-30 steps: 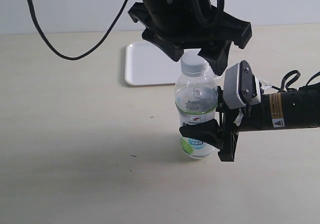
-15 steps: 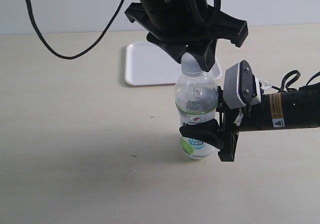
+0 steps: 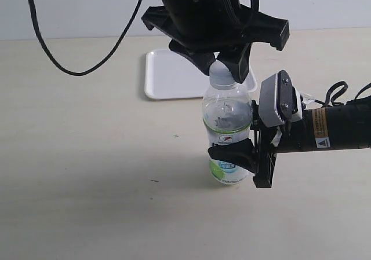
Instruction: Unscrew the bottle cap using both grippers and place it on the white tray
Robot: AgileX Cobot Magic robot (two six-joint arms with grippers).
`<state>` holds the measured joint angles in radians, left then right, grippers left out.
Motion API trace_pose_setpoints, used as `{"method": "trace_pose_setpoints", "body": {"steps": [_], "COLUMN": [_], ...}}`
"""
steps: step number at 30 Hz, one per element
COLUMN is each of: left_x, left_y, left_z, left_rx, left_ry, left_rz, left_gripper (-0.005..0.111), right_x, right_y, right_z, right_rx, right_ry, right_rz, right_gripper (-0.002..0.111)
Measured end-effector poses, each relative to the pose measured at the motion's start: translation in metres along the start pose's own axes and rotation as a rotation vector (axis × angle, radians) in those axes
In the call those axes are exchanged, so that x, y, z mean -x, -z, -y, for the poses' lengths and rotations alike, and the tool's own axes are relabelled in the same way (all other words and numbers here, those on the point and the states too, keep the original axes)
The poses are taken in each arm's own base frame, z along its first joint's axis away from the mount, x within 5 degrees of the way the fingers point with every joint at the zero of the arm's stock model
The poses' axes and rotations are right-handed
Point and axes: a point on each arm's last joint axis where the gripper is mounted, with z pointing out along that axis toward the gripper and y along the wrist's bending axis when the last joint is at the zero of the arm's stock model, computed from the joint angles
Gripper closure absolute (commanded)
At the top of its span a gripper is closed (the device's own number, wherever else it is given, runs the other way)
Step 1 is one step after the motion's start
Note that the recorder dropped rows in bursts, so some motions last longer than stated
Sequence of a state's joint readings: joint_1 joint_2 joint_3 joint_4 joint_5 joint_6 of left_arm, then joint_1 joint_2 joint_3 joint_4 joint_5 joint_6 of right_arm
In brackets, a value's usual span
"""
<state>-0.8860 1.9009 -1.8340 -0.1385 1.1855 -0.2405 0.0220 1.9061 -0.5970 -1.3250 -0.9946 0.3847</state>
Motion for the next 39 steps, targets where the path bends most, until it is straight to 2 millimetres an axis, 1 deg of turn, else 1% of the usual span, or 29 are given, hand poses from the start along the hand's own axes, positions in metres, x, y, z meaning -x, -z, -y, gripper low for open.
{"method": "trace_pose_setpoints", "body": {"steps": [7, 10, 15, 19, 20, 21, 23, 25, 28, 29, 30, 33, 39], "left_x": [-0.0015, -0.0017, -0.0017, -0.0027, -0.0026, -0.0026, -0.0026, -0.0026, -0.0028, -0.0027, -0.0028, -0.0029, -0.0031], "left_y": [0.0008, 0.0008, 0.0013, 0.0021, 0.0021, 0.0021, 0.0021, 0.0021, 0.0021, 0.0012, 0.0003, 0.0003, -0.0001], "left_z": [-0.0006, -0.0007, -0.0006, -0.0005, -0.0007, -0.0007, -0.0007, -0.0007, -0.0008, -0.0009, -0.0010, -0.0008, -0.0019], "left_rx": [0.008, 0.010, 0.012, 0.014, 0.016, 0.016, 0.016, 0.016, 0.016, 0.017, 0.018, 0.015, 0.021], "left_ry": [0.161, 0.299, 0.456, 0.525, 0.528, 0.530, 0.520, 0.504, 0.455, 0.435, 0.408, 0.309, 0.008], "left_rz": [-0.013, -0.015, -0.016, -0.023, -0.022, -0.022, -0.022, -0.022, -0.024, -0.026, -0.030, -0.032, -0.035], "left_gripper": [0.107, 0.107, 0.107, 0.107, 0.105, 0.100, 0.081, 0.059, 0.017, 0.007, 0.002, 0.003, 0.003], "right_x": [-0.0001, -0.0001, -0.0001, -0.0001, -0.0001, -0.0001, -0.0001, -0.0001, -0.0001, -0.0001, -0.0001, -0.0001, -0.0001], "right_y": [0.0000, 0.0000, 0.0000, 0.0000, 0.0000, 0.0000, 0.0000, 0.0000, 0.0000, 0.0000, 0.0000, 0.0000, 0.0000], "right_z": [-0.0002, -0.0003, -0.0003, -0.0003, -0.0003, -0.0003, -0.0003, -0.0003, -0.0003, -0.0003, -0.0003, -0.0003, -0.0003], "right_rx": [0.003, 0.003, 0.003, 0.003, 0.003, 0.003, 0.003, 0.003, 0.003, 0.003, 0.003, 0.003, 0.003], "right_ry": [0.044, 0.054, 0.056, 0.062, 0.062, 0.062, 0.062, 0.062, 0.061, 0.061, 0.061, 0.061, 0.054], "right_rz": [-0.001, -0.001, -0.001, -0.001, -0.001, -0.001, -0.001, -0.001, -0.001, -0.001, -0.001, -0.001, -0.001], "right_gripper": [0.108, 0.108, 0.108, 0.108, 0.108, 0.108, 0.108, 0.108, 0.108, 0.108, 0.108, 0.108, 0.108]}}
